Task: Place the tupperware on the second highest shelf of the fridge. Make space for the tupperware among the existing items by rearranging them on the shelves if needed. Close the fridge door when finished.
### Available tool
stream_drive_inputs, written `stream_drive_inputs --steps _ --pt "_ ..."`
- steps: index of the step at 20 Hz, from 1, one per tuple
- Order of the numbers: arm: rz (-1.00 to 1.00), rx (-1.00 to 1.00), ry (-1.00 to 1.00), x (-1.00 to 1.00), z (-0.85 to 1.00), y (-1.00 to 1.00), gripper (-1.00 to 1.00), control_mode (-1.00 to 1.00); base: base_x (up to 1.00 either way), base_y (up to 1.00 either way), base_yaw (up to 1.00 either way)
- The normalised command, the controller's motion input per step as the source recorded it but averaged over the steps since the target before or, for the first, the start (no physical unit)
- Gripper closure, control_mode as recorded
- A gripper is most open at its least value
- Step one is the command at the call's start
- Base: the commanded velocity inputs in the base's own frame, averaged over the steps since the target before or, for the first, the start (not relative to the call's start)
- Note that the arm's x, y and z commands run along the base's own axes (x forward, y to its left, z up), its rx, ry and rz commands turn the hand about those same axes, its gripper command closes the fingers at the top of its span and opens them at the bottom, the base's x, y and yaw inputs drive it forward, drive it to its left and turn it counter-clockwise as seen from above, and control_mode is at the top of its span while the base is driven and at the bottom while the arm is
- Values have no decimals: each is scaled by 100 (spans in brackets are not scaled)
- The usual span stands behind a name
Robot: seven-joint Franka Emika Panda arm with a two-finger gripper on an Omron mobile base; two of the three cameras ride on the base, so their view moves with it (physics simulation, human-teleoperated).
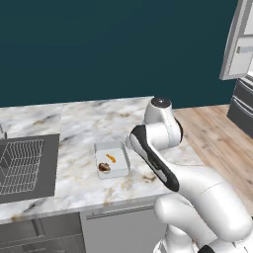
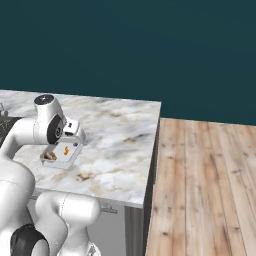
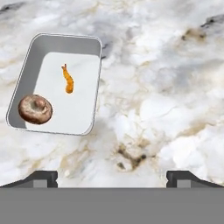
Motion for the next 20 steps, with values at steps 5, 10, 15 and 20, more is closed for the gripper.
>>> stream_drive_inputs --steps 5,10,15,20 --pt "-8 7 -1 0 -55 36 -100 -100 0 0 0" --pt "-6 2 1 8 -14 12 -100 -100 0 0 0" --pt "0 0 1 26 -15 0 -100 -100 0 0 0" --pt "0 0 6 36 -21 0 -100 -100 0 0 0"
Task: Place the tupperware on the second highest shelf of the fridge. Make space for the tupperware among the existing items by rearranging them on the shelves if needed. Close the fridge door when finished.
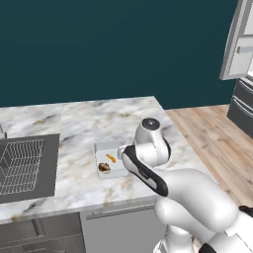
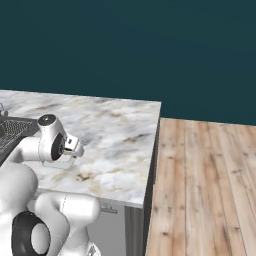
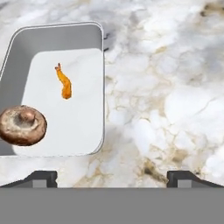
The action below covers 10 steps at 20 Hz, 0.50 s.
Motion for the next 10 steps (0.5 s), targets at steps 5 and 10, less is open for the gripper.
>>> stream_drive_inputs --steps 5,10 --pt "0 0 9 36 -22 0 -100 -100 0 0 0" --pt "0 0 10 35 -19 3 -100 -100 0 0 0"
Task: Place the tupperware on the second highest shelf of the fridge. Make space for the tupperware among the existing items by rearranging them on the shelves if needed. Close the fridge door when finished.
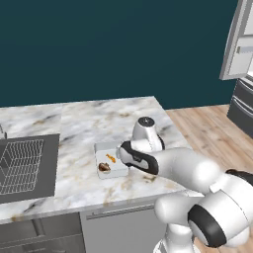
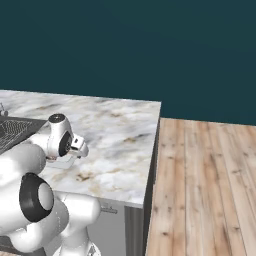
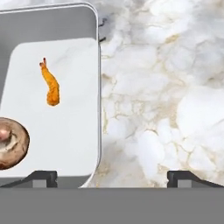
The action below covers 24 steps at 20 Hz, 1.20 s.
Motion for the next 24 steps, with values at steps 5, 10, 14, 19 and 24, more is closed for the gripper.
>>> stream_drive_inputs --steps 5,10,14,19,24 --pt "0 0 11 30 -16 8 -100 -100 0 0 0" --pt "0 0 9 24 -22 8 -100 -100 0 0 0" --pt "0 0 6 15 -27 4 -100 -100 0 0 0" --pt "0 0 2 8 -30 0 -100 -100 0 0 0" --pt "0 0 0 5 -35 0 -100 -100 0 0 0"
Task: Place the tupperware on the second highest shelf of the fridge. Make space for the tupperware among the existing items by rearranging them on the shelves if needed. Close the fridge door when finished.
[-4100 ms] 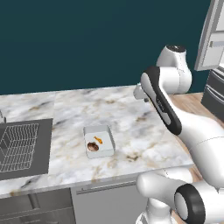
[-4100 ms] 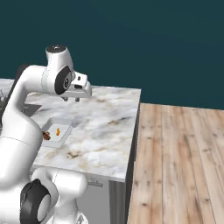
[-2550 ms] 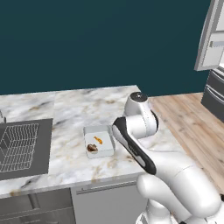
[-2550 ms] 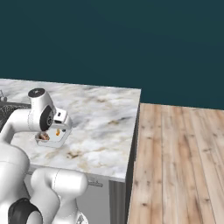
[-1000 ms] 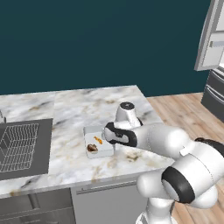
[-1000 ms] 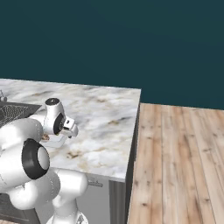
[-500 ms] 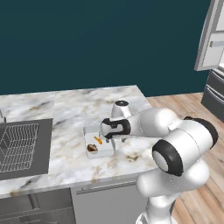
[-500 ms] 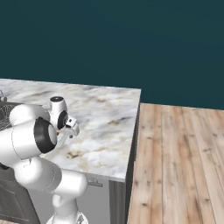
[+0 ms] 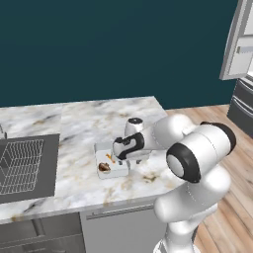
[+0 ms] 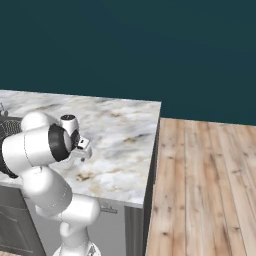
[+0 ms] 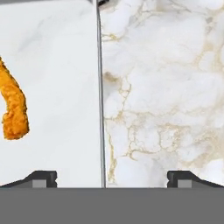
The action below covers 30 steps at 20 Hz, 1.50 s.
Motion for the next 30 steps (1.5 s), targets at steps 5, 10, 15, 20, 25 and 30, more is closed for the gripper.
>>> stream_drive_inputs --steps 5,10,15,20,25,30 --pt "0 0 0 11 -34 5 -100 -100 0 0 0" --pt "0 0 0 13 -28 12 -100 -100 0 0 0" --pt "0 0 -3 4 -3 6 100 -100 0 0 0" --pt "0 0 -3 0 -16 0 100 -100 0 0 0" --pt "0 0 -7 -1 -19 0 100 -100 0 0 0" --pt "-2 2 -7 -30 35 0 100 -100 0 0 0"
